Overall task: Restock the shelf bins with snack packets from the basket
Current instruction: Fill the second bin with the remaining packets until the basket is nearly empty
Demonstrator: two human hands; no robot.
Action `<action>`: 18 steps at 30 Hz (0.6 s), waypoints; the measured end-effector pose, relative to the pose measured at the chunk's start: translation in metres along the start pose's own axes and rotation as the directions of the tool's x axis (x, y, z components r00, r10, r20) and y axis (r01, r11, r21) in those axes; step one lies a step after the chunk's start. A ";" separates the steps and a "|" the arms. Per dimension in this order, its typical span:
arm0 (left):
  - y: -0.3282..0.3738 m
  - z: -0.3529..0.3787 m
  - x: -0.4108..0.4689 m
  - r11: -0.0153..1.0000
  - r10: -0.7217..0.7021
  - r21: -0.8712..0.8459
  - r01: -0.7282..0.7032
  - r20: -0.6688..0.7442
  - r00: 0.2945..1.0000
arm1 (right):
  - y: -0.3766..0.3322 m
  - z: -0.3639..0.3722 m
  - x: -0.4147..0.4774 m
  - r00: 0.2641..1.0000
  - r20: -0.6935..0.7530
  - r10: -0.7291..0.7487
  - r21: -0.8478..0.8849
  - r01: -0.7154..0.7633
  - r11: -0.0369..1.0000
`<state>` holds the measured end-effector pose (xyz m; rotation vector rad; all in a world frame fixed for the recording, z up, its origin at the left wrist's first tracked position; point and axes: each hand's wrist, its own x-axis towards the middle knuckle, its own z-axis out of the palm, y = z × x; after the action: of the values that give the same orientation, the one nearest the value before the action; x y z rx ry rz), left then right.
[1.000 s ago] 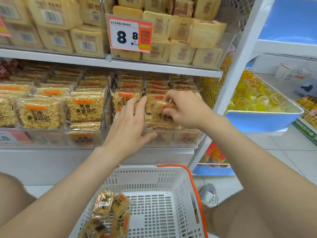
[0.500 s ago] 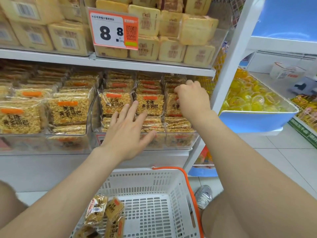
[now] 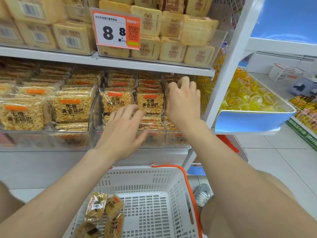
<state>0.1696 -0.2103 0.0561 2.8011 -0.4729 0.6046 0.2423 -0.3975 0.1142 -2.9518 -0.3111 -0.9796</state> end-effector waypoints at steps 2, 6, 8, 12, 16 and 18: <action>0.000 -0.003 -0.005 0.998 0.053 -0.009 -0.054 -0.132 0.990 | -0.019 -0.012 -0.011 0.997 -0.022 -0.073 0.137 0.075 0.988; -0.014 0.007 -0.036 0.989 0.141 0.087 -0.120 -0.290 0.947 | -0.054 -0.031 -0.041 0.956 0.230 -0.179 0.375 0.083 0.923; -0.030 0.021 -0.057 0.979 0.189 0.114 -0.170 -0.182 0.965 | -0.067 -0.035 -0.056 0.878 0.403 -0.258 0.398 0.085 0.913; -0.057 0.040 -0.094 0.951 0.208 0.158 -0.264 0.303 0.930 | -0.094 -0.020 -0.086 0.664 0.616 -0.425 0.407 0.194 0.893; -0.083 0.055 -0.120 0.975 -0.136 0.217 -0.039 0.730 0.670 | -0.118 0.015 -0.114 0.519 0.705 -0.482 0.379 0.299 0.876; -0.089 0.070 -0.140 0.970 -0.242 0.208 0.127 0.761 0.602 | -0.126 0.034 -0.128 0.467 0.740 -0.484 0.355 0.340 0.871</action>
<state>0.1059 -0.1127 -0.0814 3.0576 -0.2615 -0.7337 0.1373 -0.2952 0.0049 -2.9776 -1.1009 0.5454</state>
